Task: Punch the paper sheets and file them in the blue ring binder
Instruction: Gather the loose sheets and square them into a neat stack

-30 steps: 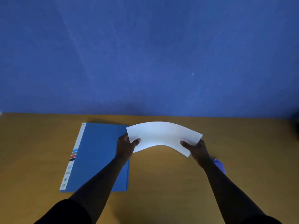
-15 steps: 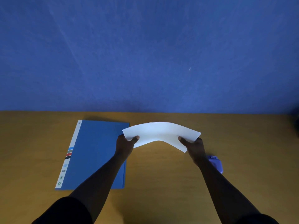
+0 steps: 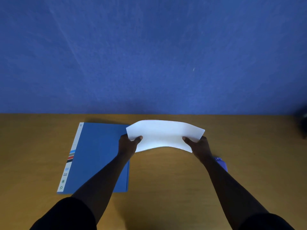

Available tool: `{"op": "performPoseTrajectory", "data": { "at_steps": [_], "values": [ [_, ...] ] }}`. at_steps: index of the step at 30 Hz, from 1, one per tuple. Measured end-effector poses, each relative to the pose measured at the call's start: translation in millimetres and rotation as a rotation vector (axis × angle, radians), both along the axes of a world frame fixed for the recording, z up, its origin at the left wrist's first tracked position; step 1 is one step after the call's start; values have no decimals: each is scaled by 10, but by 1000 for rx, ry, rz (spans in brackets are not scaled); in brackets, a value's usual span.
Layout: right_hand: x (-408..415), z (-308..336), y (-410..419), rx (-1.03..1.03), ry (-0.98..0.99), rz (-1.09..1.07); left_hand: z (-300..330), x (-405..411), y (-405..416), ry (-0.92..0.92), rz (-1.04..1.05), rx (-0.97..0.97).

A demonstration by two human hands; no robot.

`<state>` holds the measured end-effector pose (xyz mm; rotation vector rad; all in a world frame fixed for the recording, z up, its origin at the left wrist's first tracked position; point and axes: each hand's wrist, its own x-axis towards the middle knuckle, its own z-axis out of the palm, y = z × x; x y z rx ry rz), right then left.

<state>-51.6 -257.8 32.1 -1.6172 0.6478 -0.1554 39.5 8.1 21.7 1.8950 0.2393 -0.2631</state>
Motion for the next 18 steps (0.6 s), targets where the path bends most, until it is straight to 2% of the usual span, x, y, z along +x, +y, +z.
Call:
{"op": "performPoseTrajectory", "data": {
  "at_steps": [4, 11, 18],
  "values": [
    [85, 114, -151, -64, 38, 113, 185, 133, 69, 51, -86, -48],
    [190, 329, -152, 125, 24, 172, 417, 178, 268, 291, -187, -364],
    [213, 415, 1, 188, 7, 204, 470, 98, 413, 287, -226, -379]
  ]
}}
